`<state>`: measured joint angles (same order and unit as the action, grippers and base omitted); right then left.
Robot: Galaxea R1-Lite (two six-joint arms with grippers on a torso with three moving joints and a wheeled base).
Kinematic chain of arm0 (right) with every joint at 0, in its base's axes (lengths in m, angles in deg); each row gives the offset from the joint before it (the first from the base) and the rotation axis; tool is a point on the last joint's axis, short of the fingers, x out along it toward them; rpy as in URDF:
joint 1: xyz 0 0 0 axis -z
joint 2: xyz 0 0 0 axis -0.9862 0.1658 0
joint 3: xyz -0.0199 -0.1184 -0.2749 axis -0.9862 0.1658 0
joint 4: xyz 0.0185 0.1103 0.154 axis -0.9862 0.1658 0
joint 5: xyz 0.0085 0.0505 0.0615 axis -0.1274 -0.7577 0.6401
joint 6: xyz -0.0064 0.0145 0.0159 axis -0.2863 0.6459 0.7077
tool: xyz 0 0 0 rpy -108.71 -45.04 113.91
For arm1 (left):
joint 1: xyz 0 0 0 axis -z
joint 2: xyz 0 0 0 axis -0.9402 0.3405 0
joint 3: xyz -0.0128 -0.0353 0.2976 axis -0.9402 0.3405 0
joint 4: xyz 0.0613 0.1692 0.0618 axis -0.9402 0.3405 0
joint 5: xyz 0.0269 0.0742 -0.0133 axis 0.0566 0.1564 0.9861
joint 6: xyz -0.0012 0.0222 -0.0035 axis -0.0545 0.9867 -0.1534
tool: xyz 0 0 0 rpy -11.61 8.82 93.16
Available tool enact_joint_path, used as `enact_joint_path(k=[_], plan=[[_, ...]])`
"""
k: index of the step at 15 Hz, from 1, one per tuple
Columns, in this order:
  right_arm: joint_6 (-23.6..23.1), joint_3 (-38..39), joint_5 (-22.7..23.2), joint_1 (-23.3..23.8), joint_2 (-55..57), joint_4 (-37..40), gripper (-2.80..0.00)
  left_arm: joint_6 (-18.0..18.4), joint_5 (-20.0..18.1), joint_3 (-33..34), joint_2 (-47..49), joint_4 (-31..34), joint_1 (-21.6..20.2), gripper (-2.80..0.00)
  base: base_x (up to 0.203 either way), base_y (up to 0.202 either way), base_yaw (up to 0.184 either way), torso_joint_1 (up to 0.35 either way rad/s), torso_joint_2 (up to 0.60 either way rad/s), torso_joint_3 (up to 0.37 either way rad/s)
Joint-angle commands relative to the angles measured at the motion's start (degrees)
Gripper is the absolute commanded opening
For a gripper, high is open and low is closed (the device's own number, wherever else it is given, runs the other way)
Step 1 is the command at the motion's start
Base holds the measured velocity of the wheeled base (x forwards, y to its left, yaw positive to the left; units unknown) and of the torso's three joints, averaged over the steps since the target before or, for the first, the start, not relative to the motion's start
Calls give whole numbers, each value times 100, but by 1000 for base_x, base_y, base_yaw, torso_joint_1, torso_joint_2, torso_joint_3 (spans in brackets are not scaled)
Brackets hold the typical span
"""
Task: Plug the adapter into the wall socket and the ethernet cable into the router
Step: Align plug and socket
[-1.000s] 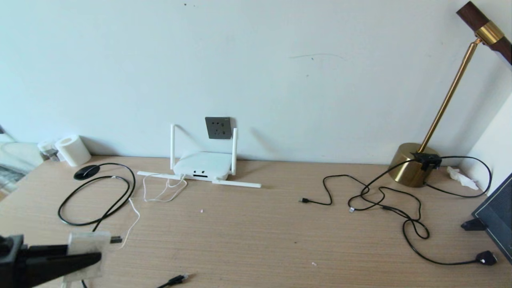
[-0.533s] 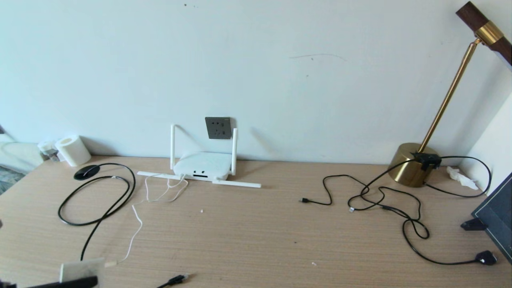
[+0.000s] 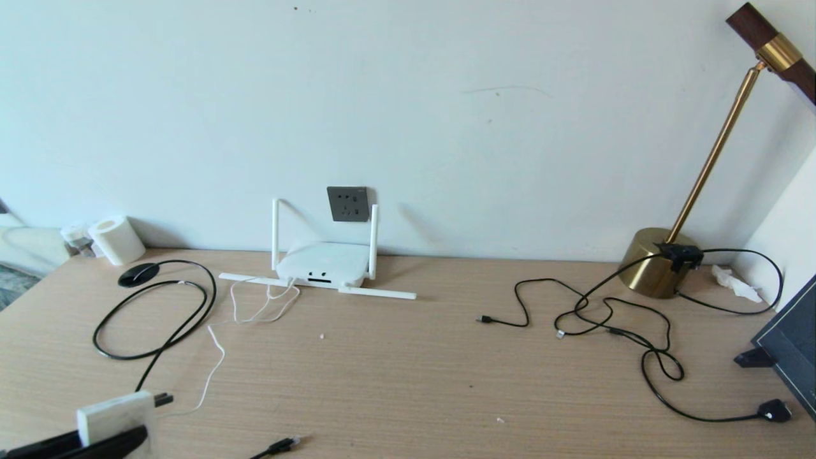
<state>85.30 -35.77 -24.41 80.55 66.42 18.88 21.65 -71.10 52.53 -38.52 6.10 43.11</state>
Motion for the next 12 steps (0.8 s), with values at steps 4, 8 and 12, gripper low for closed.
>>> enact_joint_path(k=[4, 8, 12], plan=[[2, 0, -1, -1, 0, -2, -280, 258, 796, 543, 835, -1989, 613, -280, 0, 0, 0, 0, 0, 0], [2, 0, -1, -1, 0, -2, -280, 226, 2131, 551, 2254, -4148, 1376, -280, 0, 0, 0, 0, 0, 0], [2, 0, -1, -1, 0, -2, -280, 88, 3200, 611, 3953, -6285, 2743, -280, 0, 0, 0, 0, 0, 0]])
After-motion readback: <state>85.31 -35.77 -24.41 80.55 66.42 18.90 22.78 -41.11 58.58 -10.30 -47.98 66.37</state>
